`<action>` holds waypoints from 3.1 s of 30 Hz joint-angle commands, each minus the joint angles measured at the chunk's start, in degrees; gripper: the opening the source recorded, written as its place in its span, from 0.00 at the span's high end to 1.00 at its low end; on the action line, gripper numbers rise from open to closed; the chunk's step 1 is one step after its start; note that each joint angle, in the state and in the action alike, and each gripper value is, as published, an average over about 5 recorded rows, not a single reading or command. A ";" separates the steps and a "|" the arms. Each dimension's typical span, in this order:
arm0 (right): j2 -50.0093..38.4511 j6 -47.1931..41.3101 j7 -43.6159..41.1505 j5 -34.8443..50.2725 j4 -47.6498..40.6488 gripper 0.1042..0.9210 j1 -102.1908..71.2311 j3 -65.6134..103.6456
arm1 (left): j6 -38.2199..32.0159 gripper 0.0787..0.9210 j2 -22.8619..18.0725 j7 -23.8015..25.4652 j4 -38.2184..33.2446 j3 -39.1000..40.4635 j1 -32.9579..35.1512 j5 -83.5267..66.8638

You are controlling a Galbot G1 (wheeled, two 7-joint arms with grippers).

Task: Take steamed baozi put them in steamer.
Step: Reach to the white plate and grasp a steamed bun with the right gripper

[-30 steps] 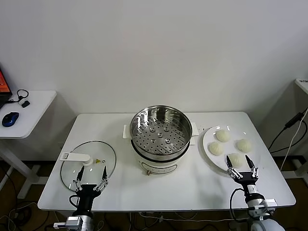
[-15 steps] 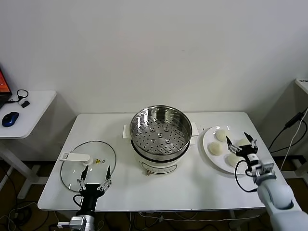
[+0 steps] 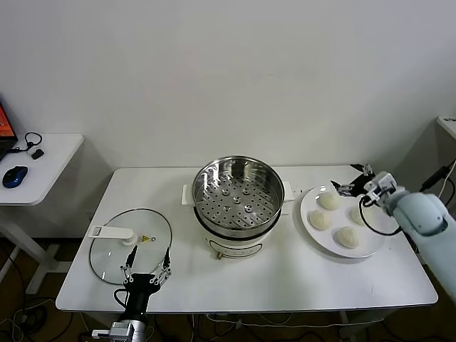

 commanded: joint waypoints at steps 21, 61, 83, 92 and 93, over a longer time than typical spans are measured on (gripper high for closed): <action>17.21 24.61 -34.43 -4.33 -43.10 0.12 52.22 -66.71 | -1.49 0.12 -0.96 0.22 2.11 0.13 -1.18 1.34; 31.71 29.97 -29.61 -26.60 -63.77 0.12 34.60 -39.41 | -2.36 0.12 -0.01 0.38 4.92 -0.40 -1.77 3.33; 32.40 30.17 -28.21 -28.21 -64.69 0.17 34.08 -37.15 | -2.67 0.12 -0.02 0.15 4.97 -0.73 -1.89 3.36; 31.93 30.41 -28.38 -28.34 -63.41 0.28 34.17 -37.23 | -2.77 0.12 -0.15 0.07 4.82 -0.87 -1.65 3.47; 31.61 30.41 -28.42 -28.25 -62.85 0.28 34.25 -37.48 | -2.76 0.12 -0.16 0.06 4.79 -0.91 -1.63 3.48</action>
